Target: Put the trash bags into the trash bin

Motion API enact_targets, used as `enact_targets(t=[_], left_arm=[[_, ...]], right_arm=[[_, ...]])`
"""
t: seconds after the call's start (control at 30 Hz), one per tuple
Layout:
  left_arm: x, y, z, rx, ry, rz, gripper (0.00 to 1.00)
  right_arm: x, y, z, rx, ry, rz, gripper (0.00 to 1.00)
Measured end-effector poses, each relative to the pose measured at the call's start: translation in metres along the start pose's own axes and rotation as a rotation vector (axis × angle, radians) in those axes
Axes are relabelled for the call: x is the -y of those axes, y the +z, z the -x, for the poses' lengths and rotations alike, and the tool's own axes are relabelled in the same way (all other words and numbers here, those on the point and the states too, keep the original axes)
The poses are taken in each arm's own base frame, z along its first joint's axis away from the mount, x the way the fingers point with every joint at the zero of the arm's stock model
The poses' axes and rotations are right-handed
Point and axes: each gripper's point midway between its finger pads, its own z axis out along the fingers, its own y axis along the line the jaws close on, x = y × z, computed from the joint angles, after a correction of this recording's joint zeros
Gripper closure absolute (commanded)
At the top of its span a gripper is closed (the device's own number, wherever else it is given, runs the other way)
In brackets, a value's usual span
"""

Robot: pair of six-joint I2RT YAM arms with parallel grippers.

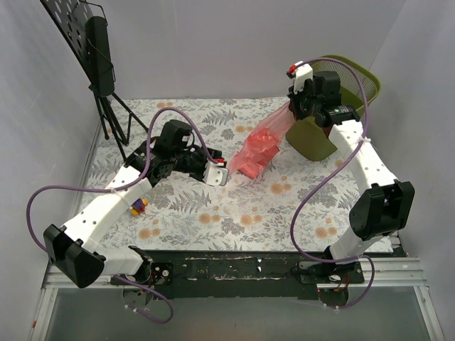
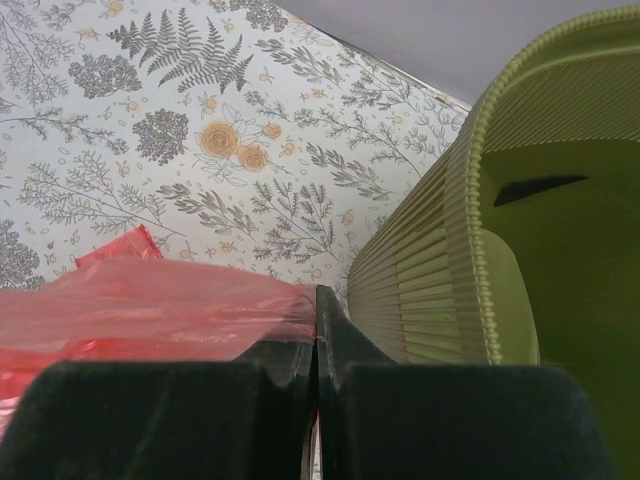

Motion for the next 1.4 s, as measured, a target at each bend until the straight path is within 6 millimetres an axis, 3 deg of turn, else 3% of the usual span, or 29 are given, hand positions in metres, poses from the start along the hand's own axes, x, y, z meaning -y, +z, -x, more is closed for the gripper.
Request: enact_targets(t=[0.13, 0.37, 0.47, 0.57, 0.73, 0.87, 1.13, 1.4], left_arm=[[-0.025, -0.016, 0.012, 0.016, -0.116, 0.086, 0.12], [-0.099, -0.045, 0.04, 0.139, -0.506, 0.38, 0.12], [-0.129, -0.031, 0.046, 0.212, -0.623, 0.467, 0.11], [-0.146, 0.006, 0.048, 0.265, -0.711, 0.498, 0.11], [-0.144, 0.083, 0.044, 0.261, -0.818, 0.479, 0.12], [-0.143, 0.112, 0.03, 0.198, -0.873, 0.535, 0.2], [-0.177, 0.091, 0.003, 0.185, -0.931, 0.764, 0.19], [-0.168, 0.094, -0.019, 0.169, -0.991, 0.765, 0.25]], right_arm=[[0.002, -0.009, 0.011, 0.027, -0.007, -0.013, 0.99], [-0.008, -0.026, 0.04, 0.099, -0.023, -0.014, 0.99], [-0.023, -0.029, 0.048, 0.118, -0.014, 0.004, 0.99], [-0.037, -0.03, 0.054, 0.126, -0.002, 0.023, 0.99], [-0.049, -0.03, 0.058, 0.131, 0.012, 0.035, 0.99], [-0.052, -0.033, 0.06, 0.135, 0.023, 0.031, 0.99], [-0.051, -0.058, 0.072, 0.184, 0.024, 0.018, 0.99], [-0.052, -0.068, 0.073, 0.198, 0.021, 0.016, 0.99]])
